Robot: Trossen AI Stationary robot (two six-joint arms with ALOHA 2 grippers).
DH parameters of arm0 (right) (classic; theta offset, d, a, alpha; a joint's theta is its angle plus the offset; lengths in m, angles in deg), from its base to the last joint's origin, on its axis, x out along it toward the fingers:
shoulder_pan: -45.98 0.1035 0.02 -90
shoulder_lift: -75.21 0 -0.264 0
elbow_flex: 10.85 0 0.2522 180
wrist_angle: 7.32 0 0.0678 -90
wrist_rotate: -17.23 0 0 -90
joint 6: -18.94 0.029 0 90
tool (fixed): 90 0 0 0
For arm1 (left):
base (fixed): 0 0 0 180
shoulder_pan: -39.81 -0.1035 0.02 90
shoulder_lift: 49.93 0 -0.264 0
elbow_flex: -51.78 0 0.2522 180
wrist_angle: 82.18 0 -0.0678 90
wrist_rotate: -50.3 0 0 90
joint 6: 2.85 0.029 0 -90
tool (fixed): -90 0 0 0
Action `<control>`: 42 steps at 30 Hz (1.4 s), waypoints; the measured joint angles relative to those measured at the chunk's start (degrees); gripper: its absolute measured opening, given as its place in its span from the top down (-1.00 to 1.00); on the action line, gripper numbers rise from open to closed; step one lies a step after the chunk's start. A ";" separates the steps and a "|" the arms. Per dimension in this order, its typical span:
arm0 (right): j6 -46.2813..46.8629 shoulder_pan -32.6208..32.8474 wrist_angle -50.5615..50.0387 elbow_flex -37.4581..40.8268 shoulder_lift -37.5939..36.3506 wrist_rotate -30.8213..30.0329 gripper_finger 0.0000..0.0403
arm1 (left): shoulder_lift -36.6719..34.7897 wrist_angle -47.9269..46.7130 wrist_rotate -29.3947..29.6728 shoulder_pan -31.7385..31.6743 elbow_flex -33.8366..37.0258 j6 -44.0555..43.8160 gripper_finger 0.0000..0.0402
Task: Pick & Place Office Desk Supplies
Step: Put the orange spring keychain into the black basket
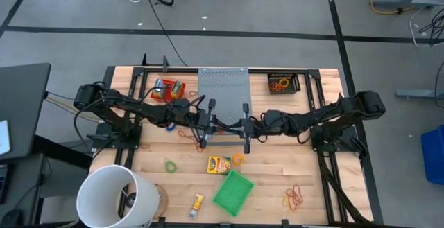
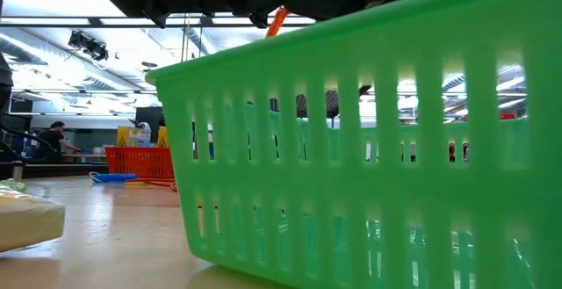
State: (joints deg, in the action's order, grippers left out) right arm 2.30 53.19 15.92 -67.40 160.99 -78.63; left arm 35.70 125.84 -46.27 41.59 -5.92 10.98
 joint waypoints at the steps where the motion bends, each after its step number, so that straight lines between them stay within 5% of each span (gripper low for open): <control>1: -0.17 0.12 0.00 0.00 0.00 -0.09 0.95 | 0.00 0.02 -0.32 0.00 -0.02 -0.52 0.97; 11: -0.21 0.43 -0.10 0.00 -0.04 -0.12 0.95 | -1.76 0.71 -0.60 -0.02 -0.02 -2.61 0.32; 16: -0.18 0.74 -0.54 0.02 -0.04 -3.56 0.95 | -5.48 -2.08 5.19 -0.35 -0.04 -0.69 -0.10; 21: 0.33 1.28 -0.44 0.02 -0.07 -15.79 0.95 | -6.78 -6.05 8.17 -2.08 -0.04 -2.13 -0.25; 31: 0.81 0.36 -1.41 0.07 -0.39 -41.98 0.95 | -5.86 -7.52 9.99 -3.02 -0.04 -3.33 -0.22; 38: 0.33 -1.72 -1.67 0.07 -0.39 -70.18 0.95 | -5.86 -7.73 11.11 -2.99 -0.04 -2.94 -0.22; 42: -2.23 -4.44 -4.63 0.07 -0.39 -78.42 0.95 | -5.86 -7.69 11.07 -2.99 -0.04 -2.87 -0.22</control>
State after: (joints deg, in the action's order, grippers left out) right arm 0.06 48.75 11.29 -67.33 160.60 -157.05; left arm 29.84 118.15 -35.20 38.60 -5.97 8.11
